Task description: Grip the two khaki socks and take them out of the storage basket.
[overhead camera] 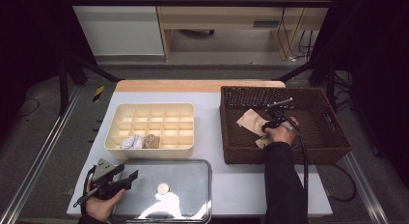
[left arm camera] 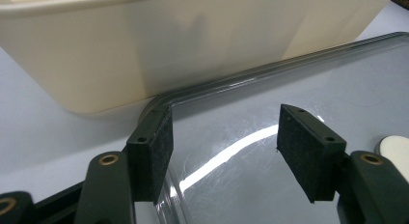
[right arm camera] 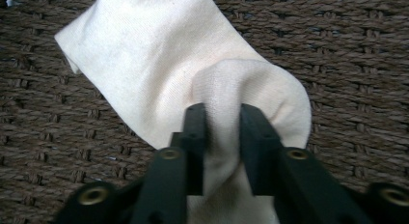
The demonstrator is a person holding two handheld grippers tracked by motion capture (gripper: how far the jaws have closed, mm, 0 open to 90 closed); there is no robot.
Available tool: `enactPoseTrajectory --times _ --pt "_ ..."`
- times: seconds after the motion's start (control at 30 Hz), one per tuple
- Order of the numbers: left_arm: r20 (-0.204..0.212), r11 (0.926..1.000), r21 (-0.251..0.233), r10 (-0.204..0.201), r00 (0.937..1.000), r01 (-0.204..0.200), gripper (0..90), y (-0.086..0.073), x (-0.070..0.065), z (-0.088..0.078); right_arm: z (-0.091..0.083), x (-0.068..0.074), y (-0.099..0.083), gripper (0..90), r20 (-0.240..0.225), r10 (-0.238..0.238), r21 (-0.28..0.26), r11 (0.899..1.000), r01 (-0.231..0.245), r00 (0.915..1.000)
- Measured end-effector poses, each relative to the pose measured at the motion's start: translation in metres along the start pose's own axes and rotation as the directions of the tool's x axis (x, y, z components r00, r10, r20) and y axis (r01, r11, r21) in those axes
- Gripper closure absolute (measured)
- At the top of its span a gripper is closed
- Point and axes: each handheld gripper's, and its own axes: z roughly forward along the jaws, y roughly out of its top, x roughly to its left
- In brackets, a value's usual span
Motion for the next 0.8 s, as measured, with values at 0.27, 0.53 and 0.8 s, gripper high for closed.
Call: enactPoseTrajectory --times 0.27,0.53,0.8 --pt "-0.001 1.0000 -0.003 -0.004 1.0000 0.004 37.4 0.000 0.000 0.000 -0.013 0.001 0.003 80.8 0.005 -0.004 -0.075 0.997 0.005 1.0000" --pt "0.002 0.9998 -0.008 -0.016 0.9999 0.016 36.9 0.001 0.000 -0.001 -0.055 -0.002 0.005 81.4 -0.059 0.008 -0.302 0.953 -0.025 0.9982" --pt "-0.004 0.9998 -0.004 -0.020 0.9998 0.020 33.7 0.001 -0.001 0.000 -0.082 0.000 -0.001 81.4 -0.103 -0.032 -0.402 0.916 -0.013 0.9941"
